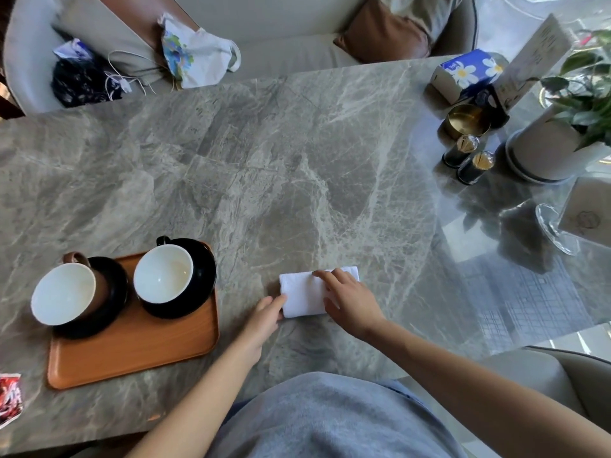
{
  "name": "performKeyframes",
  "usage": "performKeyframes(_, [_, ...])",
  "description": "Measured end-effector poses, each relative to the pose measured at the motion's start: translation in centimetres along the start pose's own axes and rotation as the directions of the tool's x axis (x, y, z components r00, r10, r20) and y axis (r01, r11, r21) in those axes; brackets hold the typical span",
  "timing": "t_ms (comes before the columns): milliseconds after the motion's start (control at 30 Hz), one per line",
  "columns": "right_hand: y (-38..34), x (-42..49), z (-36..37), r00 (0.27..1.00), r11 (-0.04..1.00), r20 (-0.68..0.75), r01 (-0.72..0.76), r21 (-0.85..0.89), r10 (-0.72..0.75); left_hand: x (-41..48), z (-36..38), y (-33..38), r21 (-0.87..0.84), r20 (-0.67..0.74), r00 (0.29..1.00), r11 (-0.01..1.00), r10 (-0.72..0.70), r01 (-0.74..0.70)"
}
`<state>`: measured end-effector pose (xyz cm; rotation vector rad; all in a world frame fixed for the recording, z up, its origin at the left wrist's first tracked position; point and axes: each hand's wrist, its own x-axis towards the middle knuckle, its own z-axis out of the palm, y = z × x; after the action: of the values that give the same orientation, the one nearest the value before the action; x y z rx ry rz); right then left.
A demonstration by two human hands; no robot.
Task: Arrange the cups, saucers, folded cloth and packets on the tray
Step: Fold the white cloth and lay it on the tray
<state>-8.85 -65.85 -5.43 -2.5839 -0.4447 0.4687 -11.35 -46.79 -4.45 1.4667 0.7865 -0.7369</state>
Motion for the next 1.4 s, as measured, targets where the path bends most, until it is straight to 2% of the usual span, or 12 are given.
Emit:
performKeyframes(200, [0.8,0.4,-0.7,0.996,0.993,0.086,-0.009,0.114,-0.001,0.3,0.5,2.2,-0.311,0.122,0.984,0.936,-0.133,0.165])
performKeyframes(267, [0.9,0.4,-0.6,0.996,0.994,0.093,0.007,0.108,-0.017,0.6,0.7,2.8,-0.281,0.171,0.973,0.938,-0.158,0.201])
performKeyframes(367, [1.2,0.4,-0.5,0.994,0.997,0.100,0.036,0.075,-0.044,1.0,1.7,3.3,-0.172,0.130,0.987,0.978,-0.097,0.119])
performKeyframes(467, [1.2,0.3,-0.4,0.995,0.997,0.085,0.041,0.069,-0.046,1.2,3.2,3.8,-0.151,0.065,0.997,0.988,0.047,-0.037])
performKeyframes(700, [1.1,0.3,-0.2,0.998,0.992,0.049,0.019,0.125,-0.026,0.6,4.8,4.2,0.040,-0.023,0.959,0.959,0.283,-0.282])
performKeyframes(900, [1.9,-0.6,-0.8,1.000,0.974,-0.025,0.005,0.228,0.001,0.2,4.2,3.7,0.000,-0.096,0.944,0.948,0.315,-0.317])
performKeyframes(1033, [2.3,-1.1,-0.8,0.975,0.931,-0.157,-0.091,0.352,0.155,-0.3,3.3,3.5,-0.059,-0.023,0.943,0.941,0.332,-0.333])
performKeyframes(1133, [2.6,-1.3,-0.8,0.947,0.865,-0.179,-0.154,0.478,0.268,-1.1,2.3,3.6,-0.112,0.065,0.930,0.929,0.361,-0.352])
performKeyframes(1200, [2.3,-1.5,-1.0,0.946,0.778,-0.106,-0.184,0.601,0.305,-1.5,1.6,3.8,-0.151,0.094,0.932,0.931,0.349,-0.333])
performKeyframes(1300, [1.2,-1.6,-1.7,0.935,0.456,0.140,-0.286,0.843,0.327,-2.1,0.6,3.9,-0.205,0.121,0.941,0.935,0.317,-0.288])
performKeyframes(1367, [0.5,-1.5,-2.0,0.901,0.198,0.329,-0.391,0.899,0.283,-2.5,-0.2,3.9,-0.237,0.121,0.945,0.933,0.303,-0.269])
performKeyframes(1400, [0.3,-1.5,-2.1,0.890,0.120,0.376,-0.416,0.901,0.260,-2.7,-0.5,3.9,-0.244,0.116,0.946,0.931,0.304,-0.270])
